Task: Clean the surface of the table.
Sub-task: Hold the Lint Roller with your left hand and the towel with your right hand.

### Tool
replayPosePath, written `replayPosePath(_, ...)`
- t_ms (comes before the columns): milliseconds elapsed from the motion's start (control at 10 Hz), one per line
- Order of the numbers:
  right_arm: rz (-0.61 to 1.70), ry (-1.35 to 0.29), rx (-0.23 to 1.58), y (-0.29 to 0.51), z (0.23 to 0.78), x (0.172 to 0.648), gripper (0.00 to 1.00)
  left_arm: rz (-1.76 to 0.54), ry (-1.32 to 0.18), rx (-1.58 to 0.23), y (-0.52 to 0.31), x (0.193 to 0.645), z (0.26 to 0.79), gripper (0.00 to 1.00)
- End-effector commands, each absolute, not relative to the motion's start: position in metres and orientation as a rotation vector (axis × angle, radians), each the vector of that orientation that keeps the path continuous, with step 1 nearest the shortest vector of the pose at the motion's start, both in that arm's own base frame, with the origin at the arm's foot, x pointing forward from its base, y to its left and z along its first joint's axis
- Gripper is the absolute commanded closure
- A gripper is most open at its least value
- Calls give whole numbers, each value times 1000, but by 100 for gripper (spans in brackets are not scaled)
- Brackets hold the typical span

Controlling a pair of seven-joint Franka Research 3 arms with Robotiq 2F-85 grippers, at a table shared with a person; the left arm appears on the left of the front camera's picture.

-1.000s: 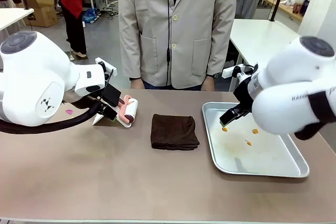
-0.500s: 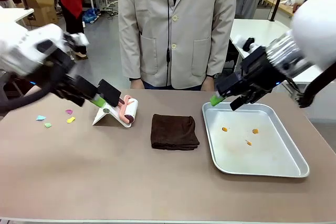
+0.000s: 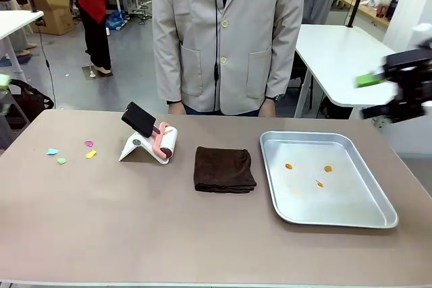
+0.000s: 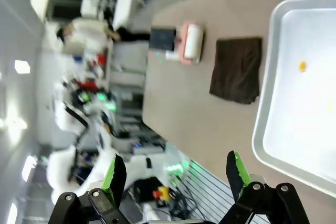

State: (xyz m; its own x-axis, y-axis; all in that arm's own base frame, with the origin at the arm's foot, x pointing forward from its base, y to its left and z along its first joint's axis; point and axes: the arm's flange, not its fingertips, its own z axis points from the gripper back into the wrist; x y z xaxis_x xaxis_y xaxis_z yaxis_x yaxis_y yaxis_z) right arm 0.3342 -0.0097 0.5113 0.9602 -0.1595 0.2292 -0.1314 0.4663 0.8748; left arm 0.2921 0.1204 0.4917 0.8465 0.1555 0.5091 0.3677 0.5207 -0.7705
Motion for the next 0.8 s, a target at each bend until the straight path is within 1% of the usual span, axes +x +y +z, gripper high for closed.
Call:
replayPosePath(0,-155,-402,1231,-66,465,287,0,-50,-629,-1136,150,286,430,0)
replayPosePath(100,-244,-425,1258,-98,455,286,0,50,-683,-1194,176,276,411,0)
replayPosePath(300,-348,-405,1287,-132,428,291,0,193,-760,-1277,198,258,383,0)
replayPosePath(500,-412,-366,1286,-154,400,300,0,275,-789,-1308,158,254,371,0)
replayPosePath(700,-418,-354,1264,-159,386,306,0,310,-788,-1320,113,261,370,0)
